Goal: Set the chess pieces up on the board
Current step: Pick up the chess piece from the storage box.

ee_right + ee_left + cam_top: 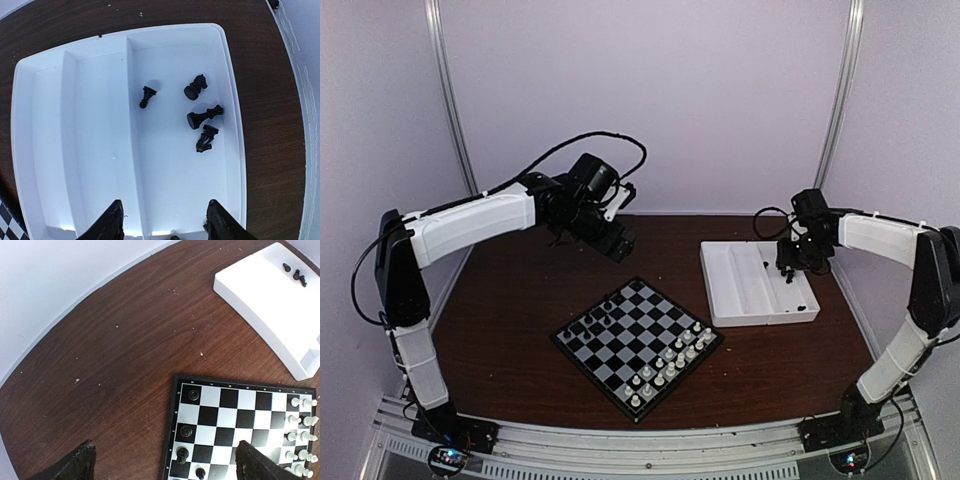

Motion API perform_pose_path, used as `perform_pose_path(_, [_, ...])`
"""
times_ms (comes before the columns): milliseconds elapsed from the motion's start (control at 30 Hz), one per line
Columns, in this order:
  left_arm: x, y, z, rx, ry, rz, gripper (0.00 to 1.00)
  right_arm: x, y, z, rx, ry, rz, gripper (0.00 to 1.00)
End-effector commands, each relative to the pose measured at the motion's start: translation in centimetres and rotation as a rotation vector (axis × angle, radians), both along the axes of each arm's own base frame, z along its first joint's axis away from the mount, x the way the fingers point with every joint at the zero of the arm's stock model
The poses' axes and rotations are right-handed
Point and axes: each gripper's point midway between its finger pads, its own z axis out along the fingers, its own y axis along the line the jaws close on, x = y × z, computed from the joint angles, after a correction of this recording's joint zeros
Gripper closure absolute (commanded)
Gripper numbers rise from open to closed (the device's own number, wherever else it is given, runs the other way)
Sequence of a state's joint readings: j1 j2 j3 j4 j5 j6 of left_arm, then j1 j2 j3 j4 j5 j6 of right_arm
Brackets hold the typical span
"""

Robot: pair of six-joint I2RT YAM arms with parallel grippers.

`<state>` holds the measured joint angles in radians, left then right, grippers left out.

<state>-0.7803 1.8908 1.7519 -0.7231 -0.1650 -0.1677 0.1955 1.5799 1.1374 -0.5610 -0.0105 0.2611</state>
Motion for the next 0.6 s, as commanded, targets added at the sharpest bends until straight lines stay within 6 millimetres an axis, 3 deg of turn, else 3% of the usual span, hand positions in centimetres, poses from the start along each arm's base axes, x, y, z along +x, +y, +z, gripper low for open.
perform_pose_path(0, [0.6, 1.4, 2.4, -0.075, -0.107, 0.084, 0.02, 1.9, -1.6, -0.8, -0.053, 0.024, -0.066, 0.47])
perform_pose_path(200, [-0.3, 2.9, 3.9, -0.111, -0.168, 0.102, 0.02, 3.5, -3.5, -3.2, -0.145, 0.065, -0.155, 0.55])
perform_pose_path(567, [-1.6, 2.5, 3.4, -0.186, -0.138, 0.074, 0.04, 4.1, -5.1, -6.8, -0.131, 0.133, -0.222, 0.60])
